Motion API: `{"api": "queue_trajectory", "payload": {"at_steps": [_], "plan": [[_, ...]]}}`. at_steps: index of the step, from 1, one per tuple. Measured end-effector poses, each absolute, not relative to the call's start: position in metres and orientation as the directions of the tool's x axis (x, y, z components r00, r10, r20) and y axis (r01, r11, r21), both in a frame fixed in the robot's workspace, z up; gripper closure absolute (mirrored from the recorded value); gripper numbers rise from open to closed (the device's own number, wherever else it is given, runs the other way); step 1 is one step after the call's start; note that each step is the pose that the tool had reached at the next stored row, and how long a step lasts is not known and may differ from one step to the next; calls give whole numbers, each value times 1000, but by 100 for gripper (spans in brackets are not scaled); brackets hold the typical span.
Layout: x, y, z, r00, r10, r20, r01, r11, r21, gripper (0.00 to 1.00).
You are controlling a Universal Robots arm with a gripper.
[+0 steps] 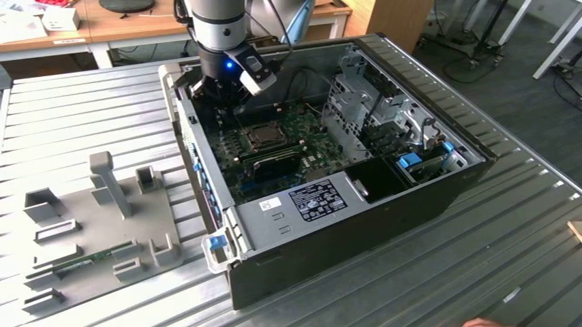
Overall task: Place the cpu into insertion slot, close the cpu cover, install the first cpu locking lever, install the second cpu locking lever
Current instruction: 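Install the first cpu locking lever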
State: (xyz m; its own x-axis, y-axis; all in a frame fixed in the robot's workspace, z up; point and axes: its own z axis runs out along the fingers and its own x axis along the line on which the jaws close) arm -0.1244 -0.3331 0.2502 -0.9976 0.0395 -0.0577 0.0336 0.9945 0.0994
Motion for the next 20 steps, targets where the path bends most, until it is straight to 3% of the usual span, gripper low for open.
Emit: {"api": "queue_trajectory", "payload": {"at_steps": [20], "plan": [[-129, -331, 254, -997, 41, -59, 33, 992, 124, 90]]}}
